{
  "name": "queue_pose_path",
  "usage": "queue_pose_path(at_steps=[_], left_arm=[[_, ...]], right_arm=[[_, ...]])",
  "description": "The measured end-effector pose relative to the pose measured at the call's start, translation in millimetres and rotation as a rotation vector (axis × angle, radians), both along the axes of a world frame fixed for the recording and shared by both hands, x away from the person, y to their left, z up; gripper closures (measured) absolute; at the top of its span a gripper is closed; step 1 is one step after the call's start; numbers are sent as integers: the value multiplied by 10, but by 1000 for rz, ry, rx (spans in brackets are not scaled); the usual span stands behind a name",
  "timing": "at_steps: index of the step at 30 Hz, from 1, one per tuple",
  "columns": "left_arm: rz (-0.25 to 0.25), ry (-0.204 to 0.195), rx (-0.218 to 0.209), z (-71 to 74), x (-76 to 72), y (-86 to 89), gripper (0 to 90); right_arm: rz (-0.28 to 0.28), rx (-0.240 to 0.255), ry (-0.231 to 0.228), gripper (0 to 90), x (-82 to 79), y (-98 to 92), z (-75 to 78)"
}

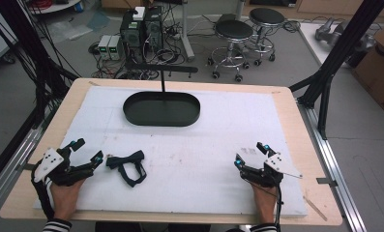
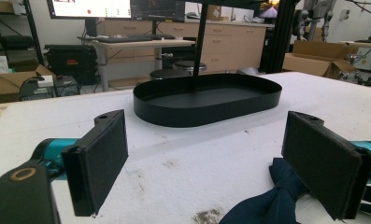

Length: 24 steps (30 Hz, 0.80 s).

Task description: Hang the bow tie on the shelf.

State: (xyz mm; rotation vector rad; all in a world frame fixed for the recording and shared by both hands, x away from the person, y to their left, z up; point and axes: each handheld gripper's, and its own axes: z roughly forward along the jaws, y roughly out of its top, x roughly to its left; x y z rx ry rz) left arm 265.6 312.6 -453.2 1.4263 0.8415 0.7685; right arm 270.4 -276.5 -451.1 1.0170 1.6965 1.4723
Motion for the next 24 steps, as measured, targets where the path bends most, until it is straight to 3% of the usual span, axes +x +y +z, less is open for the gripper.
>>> queue_pose_path(at_steps=[13,24], left_arm=[[6,10,-4,2,9,4,151],[-4,20,23,12,22,-19,151]], right_arm=[[3,4,-3,97,0,-3,0],[0,4,-3,98,-1,0,0]])
